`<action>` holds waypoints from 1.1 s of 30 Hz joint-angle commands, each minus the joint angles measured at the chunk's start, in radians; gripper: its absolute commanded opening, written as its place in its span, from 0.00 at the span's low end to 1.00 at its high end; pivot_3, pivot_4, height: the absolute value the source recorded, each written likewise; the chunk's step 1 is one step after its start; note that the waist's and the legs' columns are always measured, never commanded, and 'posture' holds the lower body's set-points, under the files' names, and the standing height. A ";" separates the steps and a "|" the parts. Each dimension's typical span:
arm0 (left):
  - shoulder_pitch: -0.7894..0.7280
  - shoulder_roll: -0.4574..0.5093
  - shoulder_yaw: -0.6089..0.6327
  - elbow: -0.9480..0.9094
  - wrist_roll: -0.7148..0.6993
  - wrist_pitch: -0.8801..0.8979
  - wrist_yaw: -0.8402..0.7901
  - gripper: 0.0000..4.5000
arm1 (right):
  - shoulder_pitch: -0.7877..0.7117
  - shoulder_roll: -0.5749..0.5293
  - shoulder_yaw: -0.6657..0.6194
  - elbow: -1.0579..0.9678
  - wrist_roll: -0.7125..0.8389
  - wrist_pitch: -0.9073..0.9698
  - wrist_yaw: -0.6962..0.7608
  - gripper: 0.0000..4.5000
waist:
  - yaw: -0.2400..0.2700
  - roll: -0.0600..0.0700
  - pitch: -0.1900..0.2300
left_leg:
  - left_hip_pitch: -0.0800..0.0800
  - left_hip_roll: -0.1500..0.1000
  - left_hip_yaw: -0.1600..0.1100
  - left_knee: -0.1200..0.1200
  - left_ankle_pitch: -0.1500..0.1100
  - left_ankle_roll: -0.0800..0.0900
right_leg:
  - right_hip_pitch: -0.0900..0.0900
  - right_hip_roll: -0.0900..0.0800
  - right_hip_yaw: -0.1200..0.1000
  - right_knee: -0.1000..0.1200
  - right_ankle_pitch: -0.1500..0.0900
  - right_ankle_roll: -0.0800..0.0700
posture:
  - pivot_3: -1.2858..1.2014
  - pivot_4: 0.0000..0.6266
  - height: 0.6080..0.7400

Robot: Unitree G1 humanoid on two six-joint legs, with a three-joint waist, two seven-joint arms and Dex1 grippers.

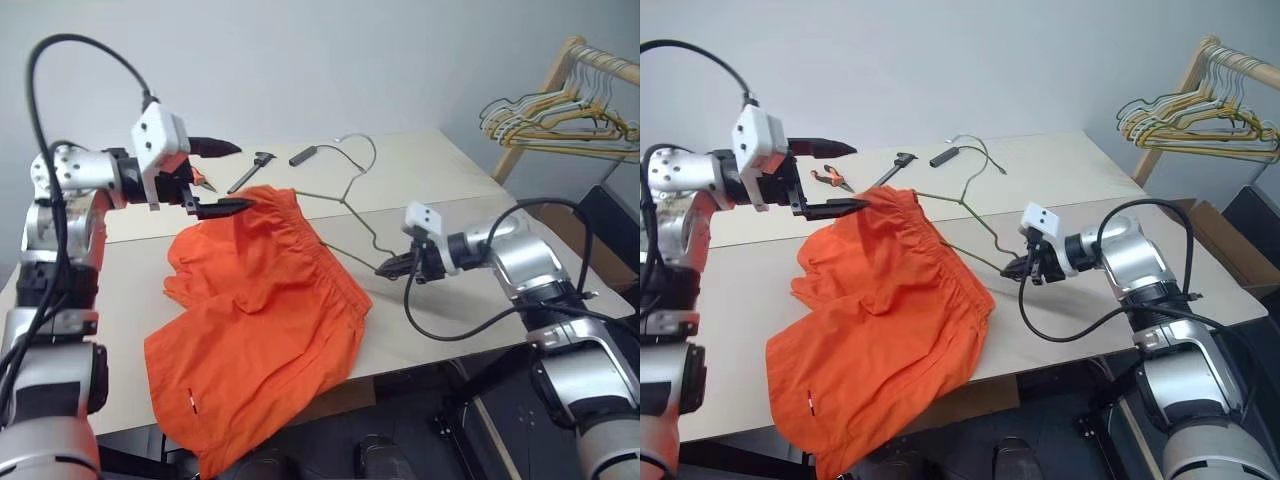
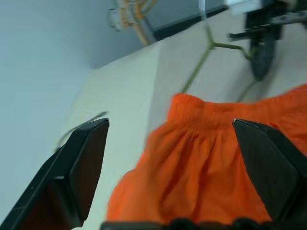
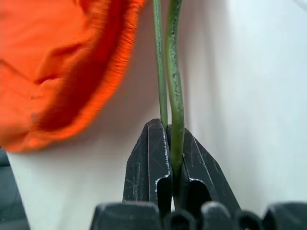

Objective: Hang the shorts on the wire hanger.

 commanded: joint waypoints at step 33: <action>-0.277 0.039 -0.533 0.302 -0.170 -0.081 -0.191 0.01 | 0.004 0.028 0.021 -0.140 -0.103 -0.109 0.014 0.00 | -0.023 0.000 0.000 | -0.019 -0.001 0.001 0.016 -0.005 0.008 | -0.013 -0.002 0.003 0.005 0.001 0.009 | 0.45 0.00 1.00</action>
